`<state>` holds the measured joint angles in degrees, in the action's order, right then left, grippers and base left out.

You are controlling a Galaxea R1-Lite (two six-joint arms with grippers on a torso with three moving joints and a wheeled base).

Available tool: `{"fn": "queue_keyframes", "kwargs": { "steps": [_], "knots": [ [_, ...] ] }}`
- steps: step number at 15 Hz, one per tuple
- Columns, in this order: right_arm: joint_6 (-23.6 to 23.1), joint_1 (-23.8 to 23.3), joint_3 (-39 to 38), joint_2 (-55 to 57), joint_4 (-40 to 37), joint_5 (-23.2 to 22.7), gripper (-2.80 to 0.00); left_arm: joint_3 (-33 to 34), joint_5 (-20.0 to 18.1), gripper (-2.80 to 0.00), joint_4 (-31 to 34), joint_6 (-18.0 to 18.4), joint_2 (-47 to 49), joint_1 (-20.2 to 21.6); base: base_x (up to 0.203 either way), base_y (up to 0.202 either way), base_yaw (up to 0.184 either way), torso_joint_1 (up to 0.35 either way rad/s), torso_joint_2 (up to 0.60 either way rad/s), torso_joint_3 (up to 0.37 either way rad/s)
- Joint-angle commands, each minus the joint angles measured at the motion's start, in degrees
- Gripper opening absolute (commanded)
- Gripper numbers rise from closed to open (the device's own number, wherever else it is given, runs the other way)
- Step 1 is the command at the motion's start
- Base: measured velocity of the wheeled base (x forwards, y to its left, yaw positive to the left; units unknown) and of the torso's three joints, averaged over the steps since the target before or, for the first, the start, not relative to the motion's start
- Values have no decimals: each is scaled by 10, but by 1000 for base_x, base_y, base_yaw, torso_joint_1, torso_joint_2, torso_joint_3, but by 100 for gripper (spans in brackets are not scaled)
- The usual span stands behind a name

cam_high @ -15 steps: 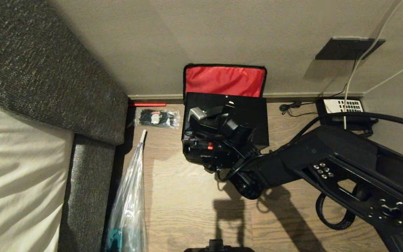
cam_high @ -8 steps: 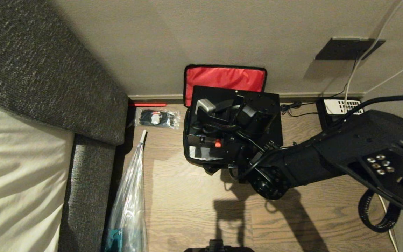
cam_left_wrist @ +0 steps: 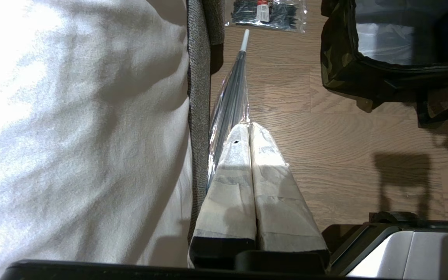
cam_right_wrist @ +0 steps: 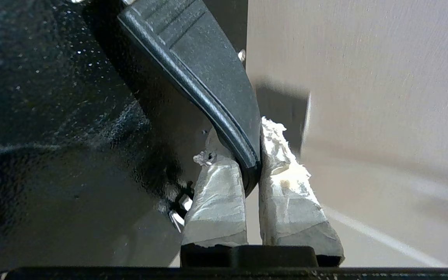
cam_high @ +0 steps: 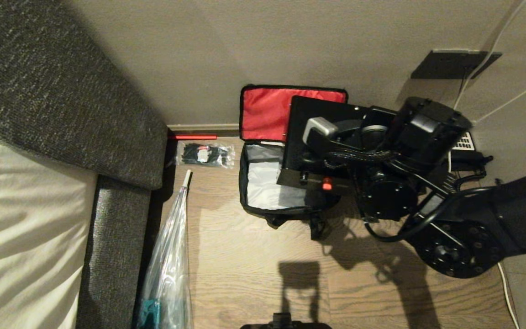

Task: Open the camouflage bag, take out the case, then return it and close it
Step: Release the handle

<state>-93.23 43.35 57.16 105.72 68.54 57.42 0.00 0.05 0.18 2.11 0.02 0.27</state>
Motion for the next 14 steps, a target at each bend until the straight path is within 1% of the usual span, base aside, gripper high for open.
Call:
{"fn": "queue_keyframes", "kwargs": {
  "steps": [1,4,7,11,14],
  "knots": [
    [10,-54,-70,-72,0,4,-280,1,0,-280,0,0,-1,0,0,0,0,0,0,0],
    [63,-138,-136,-104,-16,3,-280,1,0,-280,0,0,-1,0,0,0,0,0,0,0],
    [110,-211,-191,-106,-23,0,-280,1,0,-280,0,0,-1,1,0,0,0,0,0,0],
    [137,-295,-212,-57,-26,0,-280,1,0,-280,0,0,-1,0,0,0,0,0,0,0],
    [184,-338,-208,-5,-25,-1,-280,1,0,-280,0,0,-1,0,0,0,0,0,0,0]
  ]
}}
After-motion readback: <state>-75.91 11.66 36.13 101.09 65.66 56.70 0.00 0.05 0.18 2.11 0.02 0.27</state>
